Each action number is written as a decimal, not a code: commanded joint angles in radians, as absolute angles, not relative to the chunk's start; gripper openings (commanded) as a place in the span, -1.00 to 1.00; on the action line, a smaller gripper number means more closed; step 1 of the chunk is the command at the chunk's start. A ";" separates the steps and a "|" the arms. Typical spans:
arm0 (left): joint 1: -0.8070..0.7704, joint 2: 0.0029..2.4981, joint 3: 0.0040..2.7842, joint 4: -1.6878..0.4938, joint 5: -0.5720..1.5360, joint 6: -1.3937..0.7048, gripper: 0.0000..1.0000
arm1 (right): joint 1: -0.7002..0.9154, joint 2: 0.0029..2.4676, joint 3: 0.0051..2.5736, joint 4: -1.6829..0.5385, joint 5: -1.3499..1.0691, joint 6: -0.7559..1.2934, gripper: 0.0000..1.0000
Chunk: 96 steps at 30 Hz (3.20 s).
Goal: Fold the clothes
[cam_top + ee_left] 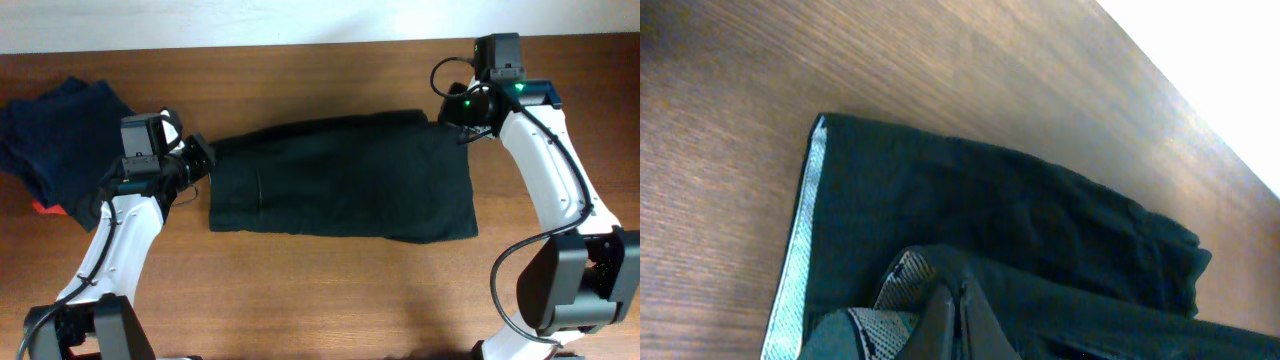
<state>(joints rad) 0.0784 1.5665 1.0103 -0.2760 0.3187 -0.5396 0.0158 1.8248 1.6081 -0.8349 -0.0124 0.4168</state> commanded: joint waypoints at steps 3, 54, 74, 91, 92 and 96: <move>0.090 1.634 1.026 -0.146 0.155 -0.576 -0.99 | 0.011 1.892 1.623 -0.688 -0.001 0.416 -0.92; -0.106 1.918 1.107 -0.484 0.413 -0.380 0.98 | -0.058 1.903 1.544 -1.276 0.163 0.401 -0.60; -0.115 1.554 1.477 -0.914 0.701 -0.359 -1.00 | 0.422 1.972 1.312 -0.631 -0.609 0.111 -0.58; -0.190 1.512 1.474 -0.926 0.603 -0.365 -1.00 | 0.227 1.855 1.324 -0.941 -0.314 0.108 -0.37; -0.226 1.517 1.474 -0.921 0.587 -0.366 -1.00 | 0.201 1.860 1.290 -0.942 -0.301 0.108 -0.36; -0.343 1.544 1.474 -0.920 0.522 -0.400 -0.99 | 0.183 1.861 1.165 -0.855 -0.298 0.105 -0.36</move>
<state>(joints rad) -0.2707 1.5463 1.4590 -0.9272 0.5575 -0.3847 0.1860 1.8534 1.2156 -0.8848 -0.3210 0.1188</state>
